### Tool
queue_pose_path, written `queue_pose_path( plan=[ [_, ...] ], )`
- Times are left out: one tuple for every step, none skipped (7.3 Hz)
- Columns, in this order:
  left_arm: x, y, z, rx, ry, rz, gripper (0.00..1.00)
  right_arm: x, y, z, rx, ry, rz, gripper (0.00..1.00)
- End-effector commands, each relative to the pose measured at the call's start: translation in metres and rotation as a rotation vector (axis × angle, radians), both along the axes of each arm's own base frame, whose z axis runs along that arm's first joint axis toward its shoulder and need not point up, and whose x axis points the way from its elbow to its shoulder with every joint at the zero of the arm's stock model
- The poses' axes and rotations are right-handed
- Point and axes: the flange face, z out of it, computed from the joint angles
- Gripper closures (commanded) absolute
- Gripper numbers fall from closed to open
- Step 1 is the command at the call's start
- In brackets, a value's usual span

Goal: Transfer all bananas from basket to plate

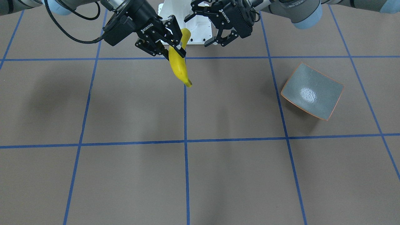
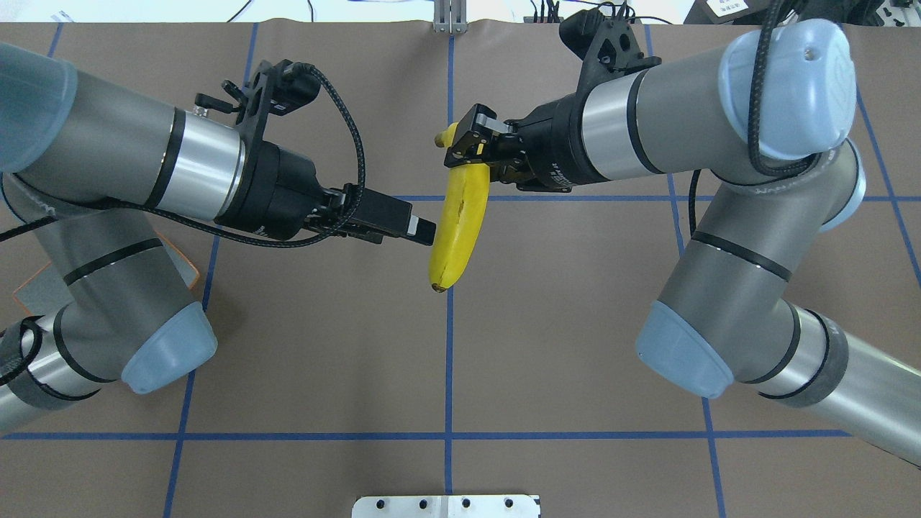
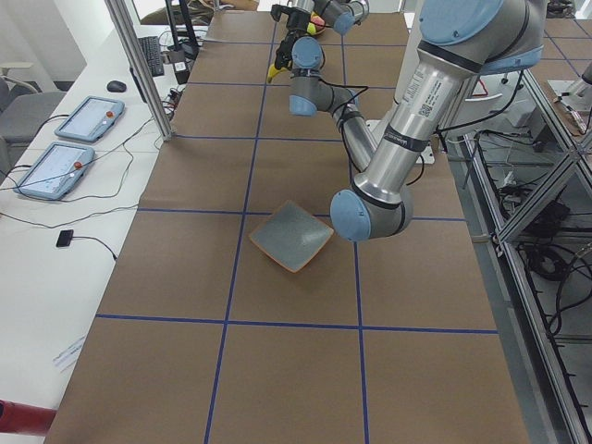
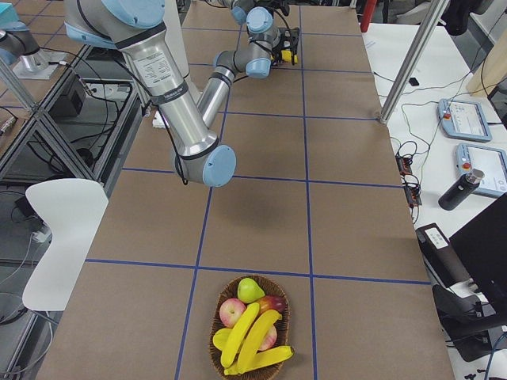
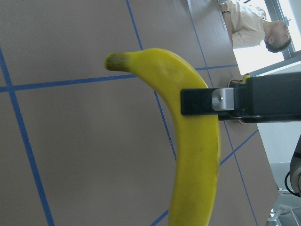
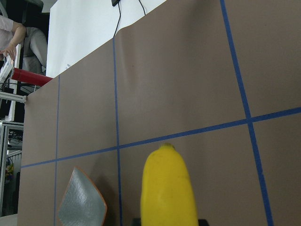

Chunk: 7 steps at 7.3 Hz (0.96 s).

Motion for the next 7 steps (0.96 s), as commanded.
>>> queue_pose_path(
  plan=[
    [0.004, 0.003, -0.003, 0.004, 0.006, 0.009, 0.01, -0.006, 0.009, -0.013, -0.015, -0.031, 0.008, 1.0],
    [0.005, 0.003, -0.003, 0.003, 0.004, 0.009, 0.11, -0.006, 0.01, -0.018, -0.012, -0.037, 0.007, 1.0],
    [0.005, 0.003, -0.003, 0.003, 0.004, 0.009, 0.31, -0.006, 0.011, -0.021, -0.008, -0.042, 0.005, 1.0],
    [0.005, 0.004, -0.003, 0.005, 0.004, 0.011, 0.49, -0.007, 0.012, -0.022, -0.008, -0.044, 0.004, 1.0],
    [0.004, 0.005, -0.005, 0.007, 0.009, 0.012, 0.65, -0.007, 0.011, -0.024, -0.003, -0.045, 0.003, 1.0],
    [0.003, 0.009, -0.007, 0.017, 0.021, 0.017, 0.98, -0.007, 0.012, -0.024, 0.006, -0.05, 0.001, 0.98],
    [0.002, 0.009, -0.005, 0.024, 0.024, 0.016, 1.0, -0.005, 0.012, -0.026, 0.019, -0.058, 0.008, 0.01]
  ],
)
